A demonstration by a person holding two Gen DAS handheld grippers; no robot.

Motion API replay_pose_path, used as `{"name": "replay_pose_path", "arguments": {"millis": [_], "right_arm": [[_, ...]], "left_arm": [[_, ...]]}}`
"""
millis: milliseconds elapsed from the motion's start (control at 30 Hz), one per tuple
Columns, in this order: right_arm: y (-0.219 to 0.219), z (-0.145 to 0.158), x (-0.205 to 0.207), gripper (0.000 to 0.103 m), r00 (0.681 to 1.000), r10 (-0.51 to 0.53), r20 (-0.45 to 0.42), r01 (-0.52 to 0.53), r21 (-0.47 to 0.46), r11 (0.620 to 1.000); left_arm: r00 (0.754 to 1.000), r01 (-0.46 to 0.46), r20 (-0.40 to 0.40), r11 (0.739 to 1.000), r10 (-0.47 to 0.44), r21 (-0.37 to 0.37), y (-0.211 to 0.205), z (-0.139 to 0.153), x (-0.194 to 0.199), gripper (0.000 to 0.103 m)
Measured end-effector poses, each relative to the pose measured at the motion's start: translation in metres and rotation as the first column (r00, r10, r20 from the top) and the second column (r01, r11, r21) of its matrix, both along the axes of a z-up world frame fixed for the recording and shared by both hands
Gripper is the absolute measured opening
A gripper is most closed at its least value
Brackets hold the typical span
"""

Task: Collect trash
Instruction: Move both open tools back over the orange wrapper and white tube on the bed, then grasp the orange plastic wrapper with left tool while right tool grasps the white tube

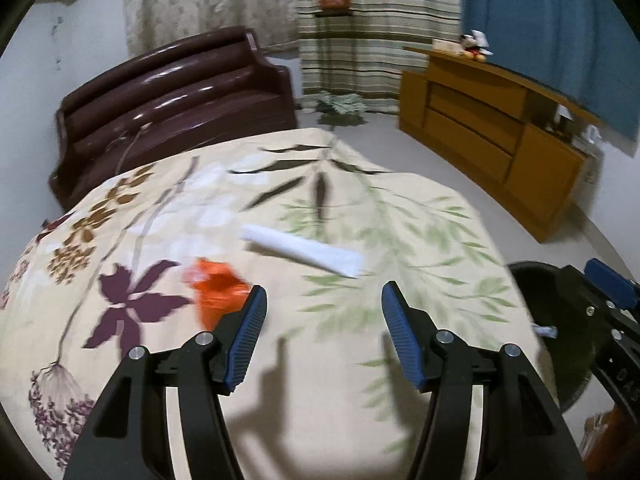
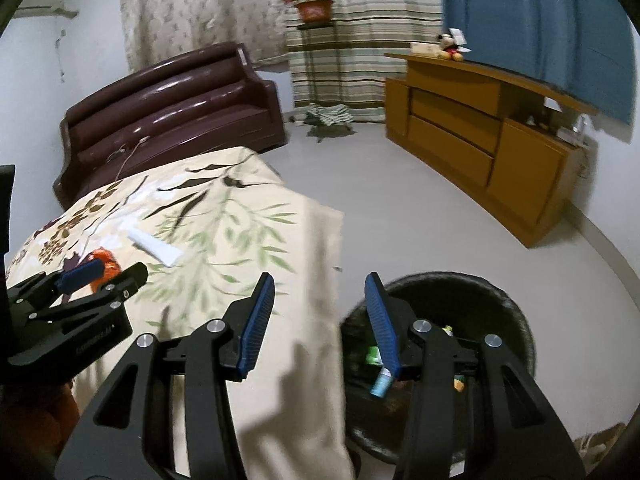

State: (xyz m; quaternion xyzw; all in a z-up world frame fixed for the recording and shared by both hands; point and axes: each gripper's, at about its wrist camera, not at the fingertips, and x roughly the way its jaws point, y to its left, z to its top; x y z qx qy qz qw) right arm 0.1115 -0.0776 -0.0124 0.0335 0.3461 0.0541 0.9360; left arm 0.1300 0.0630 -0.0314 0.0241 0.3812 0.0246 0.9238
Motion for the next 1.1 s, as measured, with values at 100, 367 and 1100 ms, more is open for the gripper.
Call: {"name": "replay_pose_path", "arguments": {"millis": [100,367,1100], "right_arm": [[0.016,0.001,0.006,0.047,0.999,0.034,0.0,-0.034,0.0,0.999],[0.053,-0.002,0.022,0.051,0.994,0.105,-0.021,-0.105,0.0,0.994],[0.114,-0.01,0.054,0.051,0.973,0.223,-0.059,-0.226,-0.042,0.973]], "left_arm": [[0.998,-0.063,0.013,0.998,0.063,0.023,0.021,0.001,0.001,0.068],[0.993,-0.118,-0.023,0.993,0.118,0.017,0.054,-0.011,0.018,0.069],[0.992,-0.059,-0.115,0.992,0.046,-0.112,0.088,-0.023,0.031,0.041]]}}
